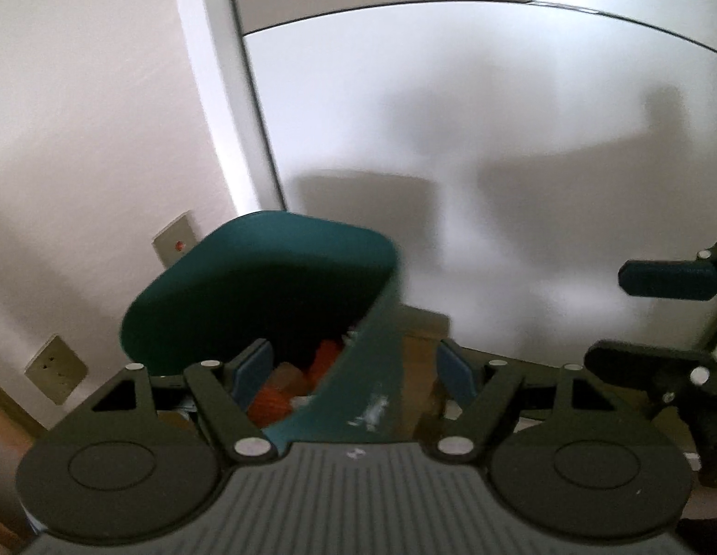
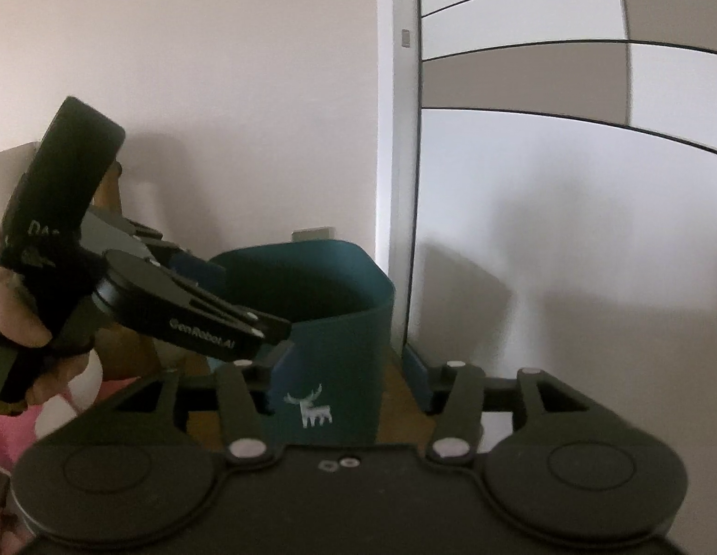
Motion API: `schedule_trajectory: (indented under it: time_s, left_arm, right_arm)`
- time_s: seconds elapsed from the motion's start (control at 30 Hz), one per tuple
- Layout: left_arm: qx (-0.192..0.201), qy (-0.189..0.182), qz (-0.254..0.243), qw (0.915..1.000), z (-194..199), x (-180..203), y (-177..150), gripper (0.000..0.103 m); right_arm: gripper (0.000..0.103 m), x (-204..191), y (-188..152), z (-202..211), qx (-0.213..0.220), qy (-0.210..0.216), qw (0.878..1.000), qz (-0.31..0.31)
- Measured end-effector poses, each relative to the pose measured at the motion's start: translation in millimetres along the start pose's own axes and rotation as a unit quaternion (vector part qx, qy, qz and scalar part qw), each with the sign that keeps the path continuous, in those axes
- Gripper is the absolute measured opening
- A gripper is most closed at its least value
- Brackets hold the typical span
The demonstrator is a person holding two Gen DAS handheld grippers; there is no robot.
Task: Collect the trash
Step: 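Open the left tool over the bin while the right tool releases the grey paper, then lower both open tools down to the trash pile under the nightstand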
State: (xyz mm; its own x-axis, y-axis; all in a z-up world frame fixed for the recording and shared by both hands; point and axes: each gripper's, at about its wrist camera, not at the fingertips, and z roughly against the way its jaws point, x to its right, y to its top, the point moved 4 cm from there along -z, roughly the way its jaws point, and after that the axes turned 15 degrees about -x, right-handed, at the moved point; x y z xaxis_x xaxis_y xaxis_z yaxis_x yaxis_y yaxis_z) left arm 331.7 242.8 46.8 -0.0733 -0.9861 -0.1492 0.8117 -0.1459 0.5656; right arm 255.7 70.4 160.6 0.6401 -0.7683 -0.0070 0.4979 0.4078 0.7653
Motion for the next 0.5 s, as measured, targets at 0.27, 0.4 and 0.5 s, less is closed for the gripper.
schedule_trajectory:
  time_s: [0.27,0.4,0.5]
  left_arm:
    - [0.005,-0.050,-0.017,0.9986,20,55,-24,0.080]
    - [0.004,-0.082,-0.028,0.9962,14,81,-31,0.082]
    - [0.001,-0.103,-0.034,0.9941,7,103,-40,0.083]
  right_arm:
    - [0.056,26,-45,30,-0.015,0.001,1.000,-0.024]
    - [0.057,46,-75,36,-0.024,-0.006,0.999,-0.045]
    - [0.057,62,-102,39,-0.033,-0.011,0.998,-0.061]
